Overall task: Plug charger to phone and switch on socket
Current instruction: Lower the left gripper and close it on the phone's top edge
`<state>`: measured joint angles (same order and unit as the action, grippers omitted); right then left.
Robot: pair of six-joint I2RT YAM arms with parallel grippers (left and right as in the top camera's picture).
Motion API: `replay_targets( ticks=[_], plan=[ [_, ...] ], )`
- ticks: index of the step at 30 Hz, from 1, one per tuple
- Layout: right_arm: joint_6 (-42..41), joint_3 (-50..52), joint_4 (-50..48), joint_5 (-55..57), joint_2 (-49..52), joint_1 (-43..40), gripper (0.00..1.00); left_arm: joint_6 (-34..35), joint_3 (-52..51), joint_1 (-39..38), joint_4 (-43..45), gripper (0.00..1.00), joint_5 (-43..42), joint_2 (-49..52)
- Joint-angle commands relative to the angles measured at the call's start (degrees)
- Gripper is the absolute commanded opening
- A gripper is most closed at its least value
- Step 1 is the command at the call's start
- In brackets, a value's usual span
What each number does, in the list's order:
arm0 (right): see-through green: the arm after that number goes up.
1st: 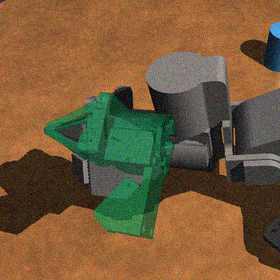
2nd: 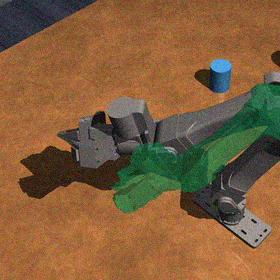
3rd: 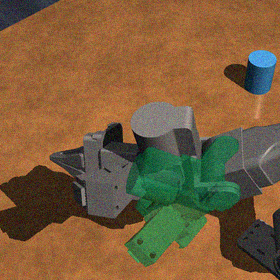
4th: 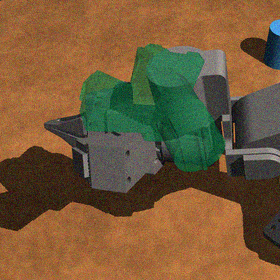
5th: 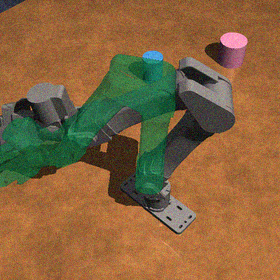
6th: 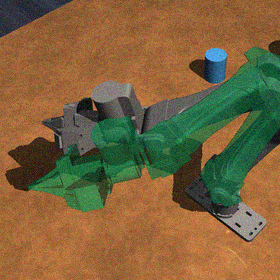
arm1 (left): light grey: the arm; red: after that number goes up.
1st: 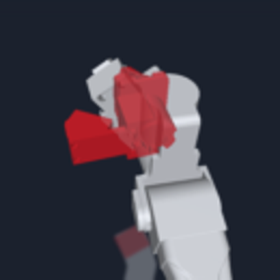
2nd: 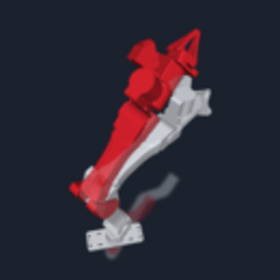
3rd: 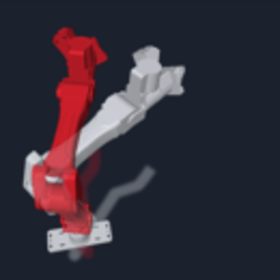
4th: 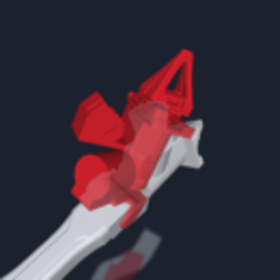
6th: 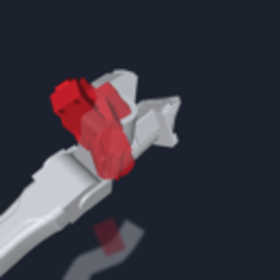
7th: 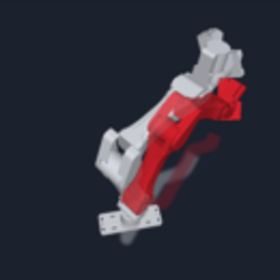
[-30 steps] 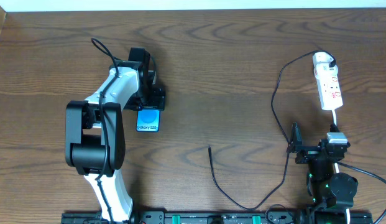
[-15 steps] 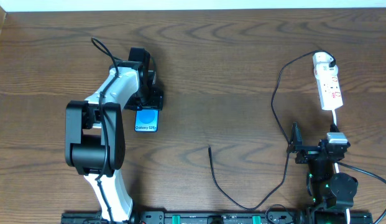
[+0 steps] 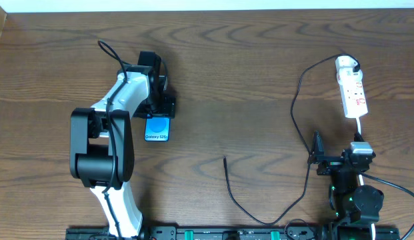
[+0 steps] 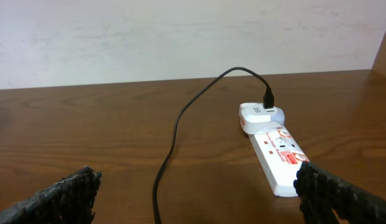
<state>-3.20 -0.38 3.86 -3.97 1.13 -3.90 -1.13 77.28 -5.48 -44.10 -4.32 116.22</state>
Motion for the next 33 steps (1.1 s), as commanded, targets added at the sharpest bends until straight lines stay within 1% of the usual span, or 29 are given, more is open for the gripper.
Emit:
replay_targets(
  ticks=[1,11,19,33],
  plan=[
    [0.68,0.07,0.24,0.42,0.07,-0.07,0.99,0.31,-1.42,-0.09,-0.20,0.89,-1.05,0.44],
    [0.70,0.07,0.24,0.42,0.07,-0.07,0.99,0.31,-1.42,-0.09,-1.73,0.94,-1.07,0.44],
    [0.68,0.07,0.24,0.42,0.07,-0.07,0.99,0.31,-2.54,-0.09,-2.01,0.95,-1.07,0.44],
    [0.70,0.07,0.24,0.42,0.07,-0.07,0.99,0.31,-4.37,-0.09,0.59,0.94,-1.07,0.48]
  ],
)
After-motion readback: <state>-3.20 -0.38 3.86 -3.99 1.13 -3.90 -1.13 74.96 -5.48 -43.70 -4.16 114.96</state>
